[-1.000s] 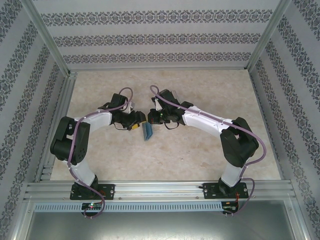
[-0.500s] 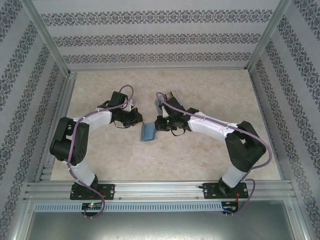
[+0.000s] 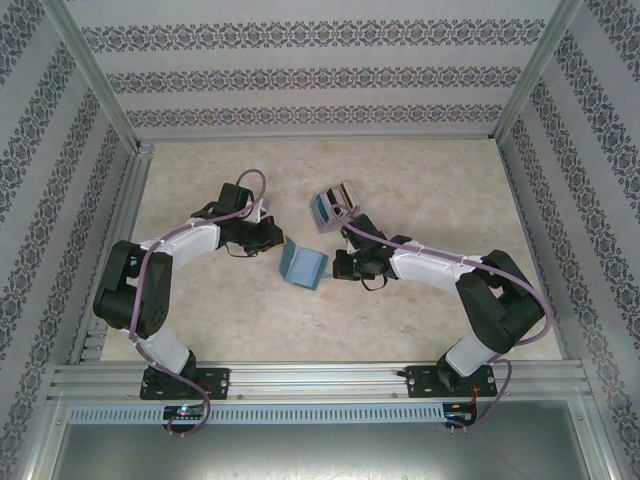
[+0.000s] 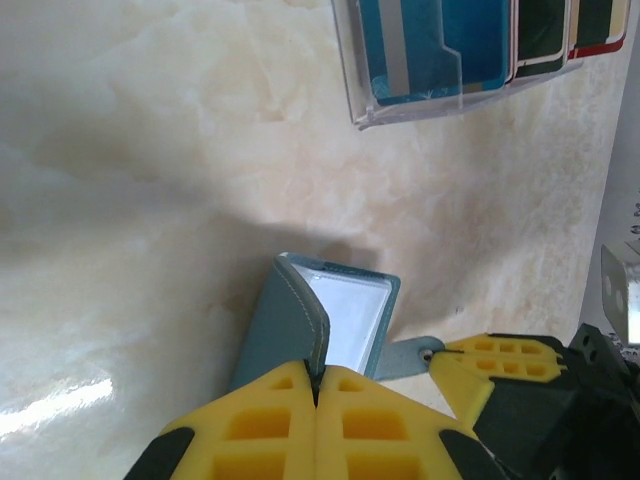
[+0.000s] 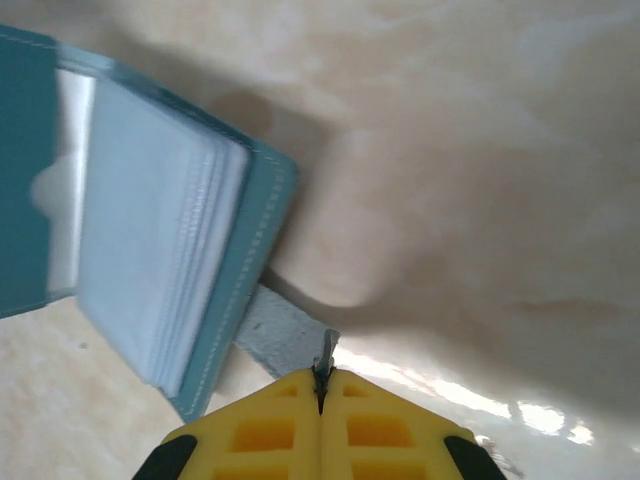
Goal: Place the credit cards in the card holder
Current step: Open the card holder at the center of the table.
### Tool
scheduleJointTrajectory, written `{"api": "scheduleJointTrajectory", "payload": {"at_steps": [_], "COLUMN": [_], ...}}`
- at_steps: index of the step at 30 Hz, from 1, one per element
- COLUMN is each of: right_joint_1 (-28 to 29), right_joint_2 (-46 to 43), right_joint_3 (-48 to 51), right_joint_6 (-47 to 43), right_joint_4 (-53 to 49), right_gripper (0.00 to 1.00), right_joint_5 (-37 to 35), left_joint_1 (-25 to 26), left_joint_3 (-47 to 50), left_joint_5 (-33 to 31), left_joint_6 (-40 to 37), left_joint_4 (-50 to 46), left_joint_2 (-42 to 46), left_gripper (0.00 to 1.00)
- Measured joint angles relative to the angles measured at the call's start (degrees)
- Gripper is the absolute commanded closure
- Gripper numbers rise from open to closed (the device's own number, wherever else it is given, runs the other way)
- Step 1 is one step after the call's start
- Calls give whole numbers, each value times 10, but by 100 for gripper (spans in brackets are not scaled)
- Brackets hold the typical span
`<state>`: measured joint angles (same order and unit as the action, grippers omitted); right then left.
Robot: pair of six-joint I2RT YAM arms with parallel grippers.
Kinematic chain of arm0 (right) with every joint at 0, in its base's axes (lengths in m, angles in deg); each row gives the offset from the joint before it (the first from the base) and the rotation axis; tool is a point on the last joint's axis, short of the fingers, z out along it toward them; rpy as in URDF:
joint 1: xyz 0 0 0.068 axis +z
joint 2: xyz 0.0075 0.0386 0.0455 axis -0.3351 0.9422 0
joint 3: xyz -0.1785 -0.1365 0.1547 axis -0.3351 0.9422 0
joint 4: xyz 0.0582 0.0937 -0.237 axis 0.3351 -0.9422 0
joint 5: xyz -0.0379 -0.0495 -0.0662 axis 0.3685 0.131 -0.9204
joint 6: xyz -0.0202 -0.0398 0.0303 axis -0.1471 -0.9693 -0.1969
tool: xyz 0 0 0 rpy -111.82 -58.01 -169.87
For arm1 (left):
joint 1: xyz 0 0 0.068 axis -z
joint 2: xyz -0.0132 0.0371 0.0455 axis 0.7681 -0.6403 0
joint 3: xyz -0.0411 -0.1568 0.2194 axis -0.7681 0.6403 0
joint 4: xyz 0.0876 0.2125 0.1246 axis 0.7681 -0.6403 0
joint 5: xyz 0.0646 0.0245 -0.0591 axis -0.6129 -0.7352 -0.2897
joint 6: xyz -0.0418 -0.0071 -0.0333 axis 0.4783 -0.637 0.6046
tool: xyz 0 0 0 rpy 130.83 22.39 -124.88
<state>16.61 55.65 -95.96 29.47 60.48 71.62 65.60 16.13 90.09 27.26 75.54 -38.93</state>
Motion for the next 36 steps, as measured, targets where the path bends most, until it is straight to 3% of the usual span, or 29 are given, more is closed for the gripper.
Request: {"api": "scheduleJointTrajectory", "payload": {"at_steps": [5,13,24,36], "right_joint_1": [-6,-20,-34,-47], "right_joint_2": [0,2,-1,-68], "right_joint_3": [1,1,-20,-70], "right_joint_6": [4,5,-11,-32], "right_joint_4": [16,25,18,-27], "right_gripper": [92,82,70,69], "right_joint_5": [-8,-15,-12,-5], "left_joint_1": [0,-2,-1,-2], "left_joint_3": [17,66,95,103], "left_joint_5": [16,55,44,19], "left_joint_6": [10,90,125,138], "left_joint_4": [20,125,160,170], "left_joint_2": [1,1,14,30], "left_gripper": [100,100,100,100]}}
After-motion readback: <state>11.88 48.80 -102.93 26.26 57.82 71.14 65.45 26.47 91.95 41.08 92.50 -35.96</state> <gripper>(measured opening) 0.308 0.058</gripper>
